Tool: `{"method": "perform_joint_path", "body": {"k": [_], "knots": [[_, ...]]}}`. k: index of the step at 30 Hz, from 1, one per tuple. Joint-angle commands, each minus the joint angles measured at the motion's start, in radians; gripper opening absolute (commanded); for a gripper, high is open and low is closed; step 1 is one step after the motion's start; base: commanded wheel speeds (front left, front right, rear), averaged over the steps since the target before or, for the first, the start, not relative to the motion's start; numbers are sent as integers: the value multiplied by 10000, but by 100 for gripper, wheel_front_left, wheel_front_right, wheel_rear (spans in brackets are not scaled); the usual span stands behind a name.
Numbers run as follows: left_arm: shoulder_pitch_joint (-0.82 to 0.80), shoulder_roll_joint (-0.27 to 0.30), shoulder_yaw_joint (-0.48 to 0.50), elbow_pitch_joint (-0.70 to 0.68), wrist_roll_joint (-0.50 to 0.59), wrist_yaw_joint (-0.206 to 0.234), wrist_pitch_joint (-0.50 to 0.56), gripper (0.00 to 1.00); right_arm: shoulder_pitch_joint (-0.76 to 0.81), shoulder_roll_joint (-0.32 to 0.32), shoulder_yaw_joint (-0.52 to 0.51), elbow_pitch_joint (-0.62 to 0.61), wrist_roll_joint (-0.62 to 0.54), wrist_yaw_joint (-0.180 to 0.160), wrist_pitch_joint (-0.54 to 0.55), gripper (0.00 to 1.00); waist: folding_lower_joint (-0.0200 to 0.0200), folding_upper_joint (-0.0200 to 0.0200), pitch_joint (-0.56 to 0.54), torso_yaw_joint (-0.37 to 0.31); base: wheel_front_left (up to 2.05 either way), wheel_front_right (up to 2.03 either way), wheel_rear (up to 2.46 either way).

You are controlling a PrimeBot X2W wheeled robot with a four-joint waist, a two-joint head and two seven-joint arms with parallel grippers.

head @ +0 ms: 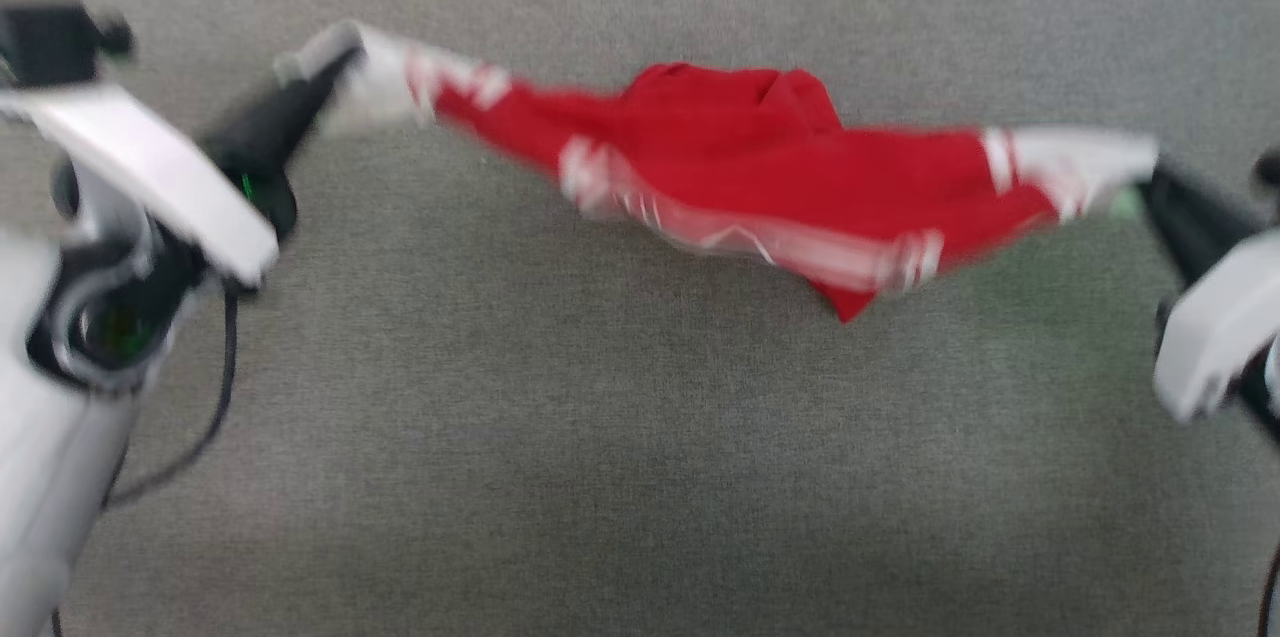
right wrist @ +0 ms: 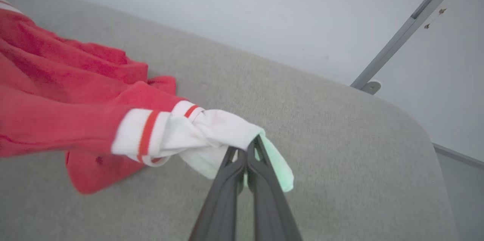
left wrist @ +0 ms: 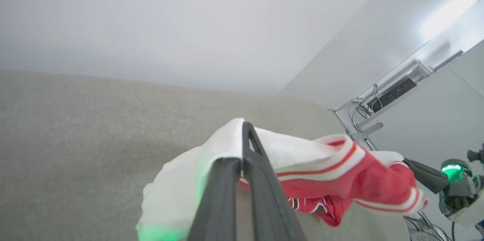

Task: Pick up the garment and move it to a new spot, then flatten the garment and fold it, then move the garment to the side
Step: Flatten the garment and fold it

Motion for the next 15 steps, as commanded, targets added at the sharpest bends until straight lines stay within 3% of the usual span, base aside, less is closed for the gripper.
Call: {"method": "perform_joint_path", "body": {"k": [1, 6, 9, 15], "knots": [[-380, -127, 101, 157, 43, 14, -215, 0, -466, 164, -138, 54, 55, -14, -103, 0, 0, 0, 183, -42, 0, 0, 0], [-2238, -749, 272, 1801, 553, 14, -1168, 0, -2794, 977, -283, 1417, -243, -14, -614, 0, 0, 0, 754, -162, 0, 0, 0], [-3590, -1272, 257, 3275, 967, 14, -1654, 0, -4582, 1710, -323, 2835, -412, -13, -1042, 0, 0, 0, 1084, -278, 0, 0, 0], [-6789, -1781, 318, 5701, 1733, 13, -2633, 0, -8705, 2750, -636, 5490, -936, -13, -2345, 0, 0, 0, 1814, -451, 0, 0, 0]]}}
